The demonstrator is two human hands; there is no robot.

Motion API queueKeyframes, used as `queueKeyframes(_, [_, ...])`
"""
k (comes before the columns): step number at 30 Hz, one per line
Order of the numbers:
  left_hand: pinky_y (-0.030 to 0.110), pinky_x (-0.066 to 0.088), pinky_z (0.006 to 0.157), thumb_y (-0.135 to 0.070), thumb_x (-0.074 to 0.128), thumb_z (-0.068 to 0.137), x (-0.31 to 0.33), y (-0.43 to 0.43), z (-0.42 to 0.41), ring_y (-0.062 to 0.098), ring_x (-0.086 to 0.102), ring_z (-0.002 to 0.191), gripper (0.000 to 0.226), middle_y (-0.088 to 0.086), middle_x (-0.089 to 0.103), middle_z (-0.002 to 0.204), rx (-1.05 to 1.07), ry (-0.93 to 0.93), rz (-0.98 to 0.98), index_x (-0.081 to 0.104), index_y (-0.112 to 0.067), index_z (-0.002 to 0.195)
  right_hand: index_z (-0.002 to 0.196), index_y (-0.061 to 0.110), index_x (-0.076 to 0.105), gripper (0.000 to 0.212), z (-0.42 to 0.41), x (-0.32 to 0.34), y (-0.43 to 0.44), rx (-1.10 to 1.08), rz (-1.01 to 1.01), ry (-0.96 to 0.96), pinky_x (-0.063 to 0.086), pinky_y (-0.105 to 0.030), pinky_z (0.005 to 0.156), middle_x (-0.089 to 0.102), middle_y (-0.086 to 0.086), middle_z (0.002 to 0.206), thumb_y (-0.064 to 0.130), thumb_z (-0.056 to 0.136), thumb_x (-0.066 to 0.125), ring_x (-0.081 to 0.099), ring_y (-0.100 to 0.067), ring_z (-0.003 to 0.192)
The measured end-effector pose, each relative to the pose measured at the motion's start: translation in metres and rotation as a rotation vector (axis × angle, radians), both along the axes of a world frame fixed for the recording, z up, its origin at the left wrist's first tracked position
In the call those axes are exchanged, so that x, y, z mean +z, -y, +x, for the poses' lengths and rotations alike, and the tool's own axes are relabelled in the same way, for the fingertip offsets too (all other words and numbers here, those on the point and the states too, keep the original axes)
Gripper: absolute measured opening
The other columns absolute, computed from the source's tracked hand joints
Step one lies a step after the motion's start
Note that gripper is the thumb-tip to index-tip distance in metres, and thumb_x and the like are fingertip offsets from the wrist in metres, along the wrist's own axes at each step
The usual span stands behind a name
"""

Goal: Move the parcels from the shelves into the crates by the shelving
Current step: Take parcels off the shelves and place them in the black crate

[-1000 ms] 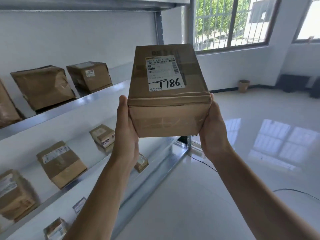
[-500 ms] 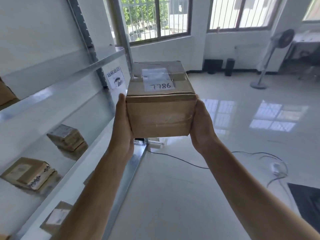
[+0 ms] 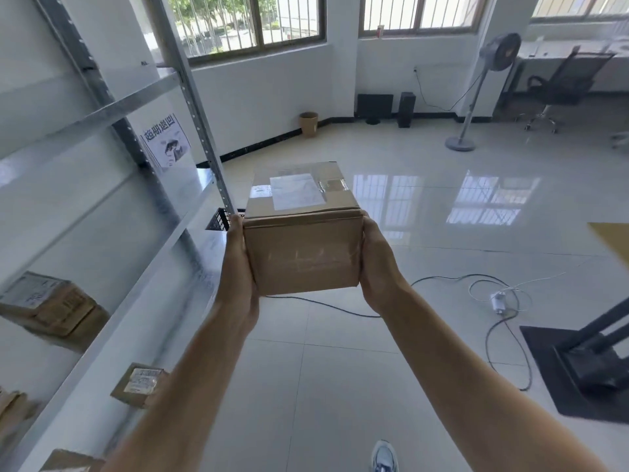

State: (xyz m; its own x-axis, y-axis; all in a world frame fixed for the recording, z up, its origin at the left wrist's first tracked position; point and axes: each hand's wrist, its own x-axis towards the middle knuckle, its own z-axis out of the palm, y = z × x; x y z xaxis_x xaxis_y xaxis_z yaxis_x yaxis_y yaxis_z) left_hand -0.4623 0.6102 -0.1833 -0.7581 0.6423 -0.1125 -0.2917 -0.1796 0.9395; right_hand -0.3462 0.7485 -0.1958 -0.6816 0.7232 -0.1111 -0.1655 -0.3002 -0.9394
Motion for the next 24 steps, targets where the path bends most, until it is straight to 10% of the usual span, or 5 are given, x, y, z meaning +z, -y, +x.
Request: queueKeyframes(24, [0.044,0.057,0.089,-0.064,0.026,0.105,-0.027,-0.239,-0.054,0.028,0.070,0.115,0.058,0.005,0.073,0.126,0.063,0.093,-0.027,0.066,-0.032,0.133,0.128,0.026,0.065,0.048,-0.068,-0.035,-0.252,0.118,-0.045,0.070,0.051,-0.057,0.100,0.071,-0.009,0.124,0.039,0.107,0.024,0.065,-0.036,0.118])
